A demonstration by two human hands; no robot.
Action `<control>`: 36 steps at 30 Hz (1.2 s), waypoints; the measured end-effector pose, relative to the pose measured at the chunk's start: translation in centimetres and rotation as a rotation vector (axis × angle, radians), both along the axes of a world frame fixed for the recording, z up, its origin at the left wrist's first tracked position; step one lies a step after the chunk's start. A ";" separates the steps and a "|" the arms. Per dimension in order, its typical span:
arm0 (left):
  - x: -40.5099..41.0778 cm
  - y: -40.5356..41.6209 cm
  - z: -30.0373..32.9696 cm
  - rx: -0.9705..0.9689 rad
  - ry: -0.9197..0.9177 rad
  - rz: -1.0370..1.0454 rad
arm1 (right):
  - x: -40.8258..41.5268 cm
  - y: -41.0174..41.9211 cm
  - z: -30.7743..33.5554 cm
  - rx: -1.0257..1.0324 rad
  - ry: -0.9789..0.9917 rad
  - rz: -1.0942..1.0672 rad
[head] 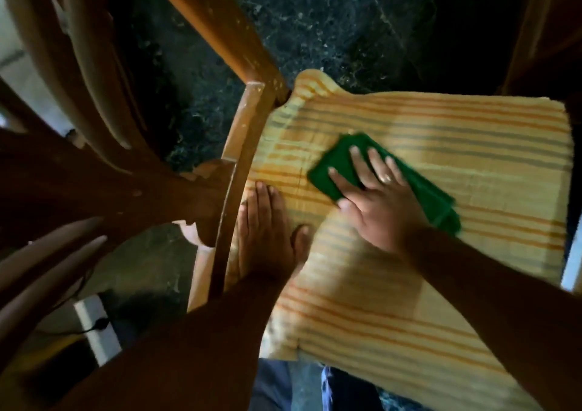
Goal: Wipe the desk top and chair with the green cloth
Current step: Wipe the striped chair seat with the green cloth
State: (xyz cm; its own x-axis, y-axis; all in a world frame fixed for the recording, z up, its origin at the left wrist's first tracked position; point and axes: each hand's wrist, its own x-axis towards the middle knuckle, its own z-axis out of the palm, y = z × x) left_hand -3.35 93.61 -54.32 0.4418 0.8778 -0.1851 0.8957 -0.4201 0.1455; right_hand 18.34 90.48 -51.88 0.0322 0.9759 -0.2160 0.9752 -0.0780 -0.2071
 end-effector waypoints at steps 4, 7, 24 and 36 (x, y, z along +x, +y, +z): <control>-0.4 0.1 -0.5 0.044 0.010 -0.042 | -2.1 9.5 -1.0 -0.045 -0.024 0.124; -0.2 0.2 -0.2 0.055 0.005 -0.035 | -1.0 10.7 -1.3 -0.020 -0.035 0.096; 6.9 6.8 1.9 -0.011 -0.049 -0.298 | 10.0 -3.3 -0.2 0.069 -0.153 -0.416; 11.9 14.5 -0.2 0.017 0.037 -0.643 | -14.5 -11.3 -2.0 0.003 0.195 0.307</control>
State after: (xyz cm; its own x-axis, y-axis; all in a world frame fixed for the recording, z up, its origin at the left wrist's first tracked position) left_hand 8.52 108.13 -54.51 0.8744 0.4429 -0.1984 0.4686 -0.8768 0.1079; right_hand 3.79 79.16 -53.85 -0.3043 0.9343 -0.1859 0.8951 0.2136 -0.3914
